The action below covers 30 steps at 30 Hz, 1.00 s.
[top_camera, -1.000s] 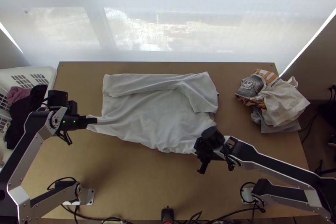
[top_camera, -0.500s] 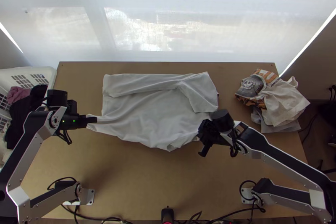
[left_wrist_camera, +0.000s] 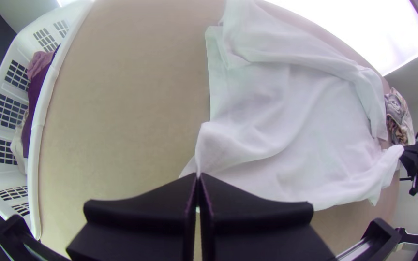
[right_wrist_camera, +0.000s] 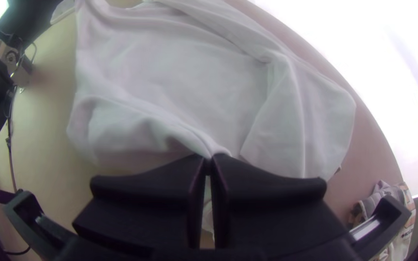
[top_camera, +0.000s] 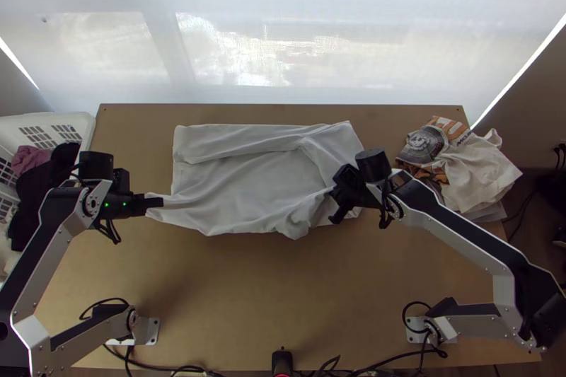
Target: Fold the t-shirt
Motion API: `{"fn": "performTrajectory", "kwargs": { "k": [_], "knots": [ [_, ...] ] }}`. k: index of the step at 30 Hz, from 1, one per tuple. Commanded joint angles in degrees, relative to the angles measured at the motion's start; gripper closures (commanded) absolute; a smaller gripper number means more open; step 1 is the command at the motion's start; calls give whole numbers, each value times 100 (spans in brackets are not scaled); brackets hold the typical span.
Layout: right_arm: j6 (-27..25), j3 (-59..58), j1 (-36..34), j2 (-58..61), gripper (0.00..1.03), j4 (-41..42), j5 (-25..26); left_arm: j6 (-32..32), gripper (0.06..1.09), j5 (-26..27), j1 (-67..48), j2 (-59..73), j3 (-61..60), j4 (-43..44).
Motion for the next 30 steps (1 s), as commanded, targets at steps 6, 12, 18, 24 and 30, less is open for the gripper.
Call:
{"fn": "performTrajectory", "kwargs": {
  "k": [6, 12, 18, 24, 30],
  "knots": [
    [24, 1108, -331, 1933, 100, 369, -26, 20, 105, -1, -6, 32, 8, -1],
    [385, 1108, -516, 2258, 76, 466, -26, 3, 105, 8, -50, 111, -27, 52],
    [640, 959, -727, 1537, 9, 422, -26, -15, 105, 8, -59, 199, -36, 140],
    [824, 827, -630, 227, 5, 70, -26, -32, 105, 8, -50, 287, -62, 219],
    [824, 335, -23, -467, 5, -545, -26, -41, 105, 8, -50, 393, -62, 333]
  ]
}}
